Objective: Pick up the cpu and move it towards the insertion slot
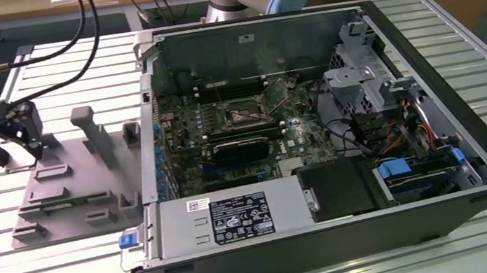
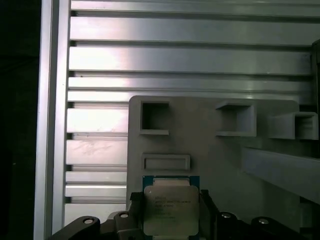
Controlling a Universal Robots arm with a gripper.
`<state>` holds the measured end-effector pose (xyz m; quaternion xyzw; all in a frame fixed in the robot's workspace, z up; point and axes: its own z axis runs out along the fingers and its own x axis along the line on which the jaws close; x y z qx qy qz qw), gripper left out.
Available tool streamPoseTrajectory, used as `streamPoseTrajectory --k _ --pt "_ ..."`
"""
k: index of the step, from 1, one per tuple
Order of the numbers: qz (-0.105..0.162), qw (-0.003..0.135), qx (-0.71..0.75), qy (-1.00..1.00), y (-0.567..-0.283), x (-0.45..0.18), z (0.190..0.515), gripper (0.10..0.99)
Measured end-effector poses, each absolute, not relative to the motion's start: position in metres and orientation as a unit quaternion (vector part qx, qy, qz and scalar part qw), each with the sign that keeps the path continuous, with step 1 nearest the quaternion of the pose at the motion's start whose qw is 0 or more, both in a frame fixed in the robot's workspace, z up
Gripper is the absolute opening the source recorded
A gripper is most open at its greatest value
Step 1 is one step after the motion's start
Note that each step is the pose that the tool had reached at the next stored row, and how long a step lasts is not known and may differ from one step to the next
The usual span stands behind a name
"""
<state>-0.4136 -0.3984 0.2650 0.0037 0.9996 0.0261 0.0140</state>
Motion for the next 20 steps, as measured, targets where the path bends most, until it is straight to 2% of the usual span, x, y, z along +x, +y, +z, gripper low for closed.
streamPoseTrajectory --k 20 --pt "0.026 0.015 0.004 1.0 -0.398 -0.414 0.319 0.533"
